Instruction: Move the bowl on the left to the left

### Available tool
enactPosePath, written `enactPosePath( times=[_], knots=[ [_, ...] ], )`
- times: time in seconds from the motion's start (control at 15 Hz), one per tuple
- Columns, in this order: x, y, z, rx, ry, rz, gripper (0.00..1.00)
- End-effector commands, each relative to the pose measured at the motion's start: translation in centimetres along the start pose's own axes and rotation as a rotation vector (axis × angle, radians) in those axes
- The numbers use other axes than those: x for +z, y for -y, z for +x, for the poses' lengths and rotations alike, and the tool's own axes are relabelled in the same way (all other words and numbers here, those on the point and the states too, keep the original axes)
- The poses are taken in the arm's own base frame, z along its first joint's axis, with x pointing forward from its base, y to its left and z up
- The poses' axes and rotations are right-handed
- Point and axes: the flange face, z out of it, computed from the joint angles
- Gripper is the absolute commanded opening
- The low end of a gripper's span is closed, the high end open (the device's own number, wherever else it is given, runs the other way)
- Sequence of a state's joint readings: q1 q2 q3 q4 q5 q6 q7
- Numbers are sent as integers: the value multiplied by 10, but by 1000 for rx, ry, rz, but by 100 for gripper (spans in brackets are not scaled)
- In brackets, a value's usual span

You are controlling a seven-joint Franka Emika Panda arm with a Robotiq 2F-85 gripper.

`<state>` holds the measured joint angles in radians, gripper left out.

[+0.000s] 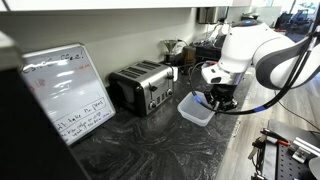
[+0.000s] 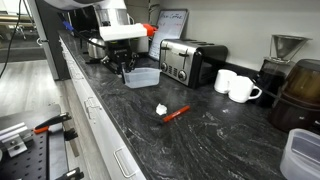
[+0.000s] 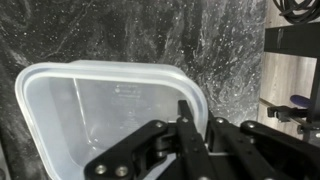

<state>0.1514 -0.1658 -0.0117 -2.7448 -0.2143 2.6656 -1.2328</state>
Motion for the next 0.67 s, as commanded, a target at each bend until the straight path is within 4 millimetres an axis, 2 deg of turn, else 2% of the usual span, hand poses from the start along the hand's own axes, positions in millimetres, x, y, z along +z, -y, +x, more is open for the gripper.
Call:
enactPosePath(
  times=[0.0,0.13,0.2,0.27,0.33,0.6],
  knots=[
    [26,-15,-3,-77,-4,38,3],
    [33,-18,-3,-103,-16,58,3],
    [32,-22,-5,-109,-17,56,37],
    [29,-24,-7,-110,-20,53,38],
    [27,-25,-10,-103,-18,50,44],
    [19,-28,-25,-51,3,29,71]
  ],
)
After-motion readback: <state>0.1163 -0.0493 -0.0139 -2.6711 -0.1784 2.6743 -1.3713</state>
